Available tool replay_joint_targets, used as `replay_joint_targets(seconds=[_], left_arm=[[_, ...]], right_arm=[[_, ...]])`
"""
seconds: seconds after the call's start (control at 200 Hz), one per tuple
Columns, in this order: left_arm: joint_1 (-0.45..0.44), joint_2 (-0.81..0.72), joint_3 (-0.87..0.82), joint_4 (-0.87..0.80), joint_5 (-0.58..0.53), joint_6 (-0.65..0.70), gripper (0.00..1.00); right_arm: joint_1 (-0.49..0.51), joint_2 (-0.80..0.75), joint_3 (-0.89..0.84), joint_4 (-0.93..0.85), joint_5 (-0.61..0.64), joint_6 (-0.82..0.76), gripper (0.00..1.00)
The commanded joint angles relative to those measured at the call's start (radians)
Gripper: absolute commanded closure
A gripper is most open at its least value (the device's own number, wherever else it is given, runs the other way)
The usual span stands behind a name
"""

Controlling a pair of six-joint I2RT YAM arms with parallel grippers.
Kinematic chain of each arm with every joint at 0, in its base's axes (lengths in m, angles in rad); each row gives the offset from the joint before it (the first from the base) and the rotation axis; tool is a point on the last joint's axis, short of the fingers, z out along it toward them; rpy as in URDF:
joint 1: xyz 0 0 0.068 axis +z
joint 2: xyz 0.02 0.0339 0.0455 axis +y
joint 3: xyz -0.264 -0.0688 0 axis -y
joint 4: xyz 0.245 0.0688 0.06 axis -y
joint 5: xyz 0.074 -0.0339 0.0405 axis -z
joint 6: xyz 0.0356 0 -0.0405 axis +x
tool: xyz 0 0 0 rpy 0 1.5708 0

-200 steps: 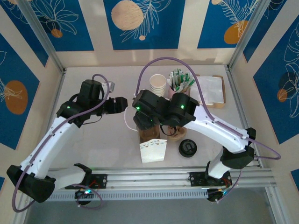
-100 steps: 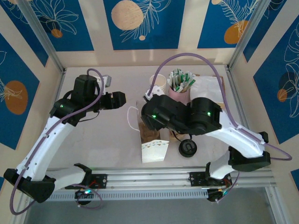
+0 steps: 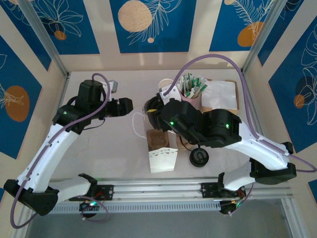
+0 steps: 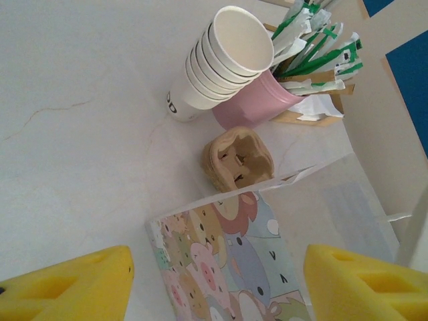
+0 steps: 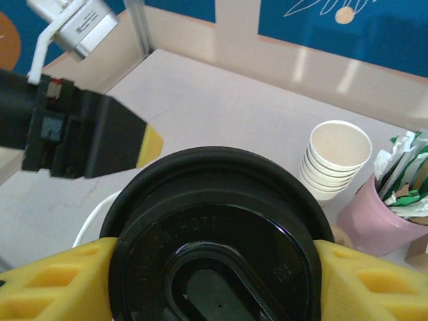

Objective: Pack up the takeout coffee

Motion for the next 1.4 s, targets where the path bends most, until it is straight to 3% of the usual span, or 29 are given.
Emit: replay_joint_targets(seconds=[0.0, 0.205, 0.325, 0.49, 0.8, 1.035, 1.251, 1.396], left_arm=[[0.01, -0.025, 0.023, -0.02, -0.018, 0.0, 0.32], [0.01, -0.025, 0.09, -0.052, -0.018, 0.031, 0.36], [0.01, -0.027, 0.112, -0.04, 0.059, 0.007, 0.54], [-0.036, -0.019, 0.169, -0.038, 0.144, -0.032, 0.6], [-0.341, 0.088, 0.37, -0.19, -0.045, -0.006, 0.63], [-0.522, 0.125, 0.342, -0.231, -0.251, -0.097, 0.67], [-0.617, 0.169, 0.289, -0.134, -0.302, -0.151, 0.66], [-0.634, 0.196, 0.267, -0.115, -0.335, -0.171, 0.63]], right_arm=[[-0.005, -0.013, -0.02, 0.101, 0.062, 0.031, 0.64], [0.022, -0.044, -0.006, 0.085, 0.044, 0.037, 0.64], [0.046, -0.086, -0.025, 0.095, 0.053, 0.04, 0.65], [0.06, -0.133, -0.04, 0.055, 0.126, 0.05, 0.65], [0.095, -0.239, -0.072, 0.065, 0.218, 0.012, 0.65], [0.093, -0.32, -0.12, -0.017, 0.305, 0.055, 0.65], [0.072, -0.374, -0.159, -0.063, 0.328, 0.073, 0.65], [0.031, -0.393, -0.187, -0.165, 0.315, 0.156, 0.65]])
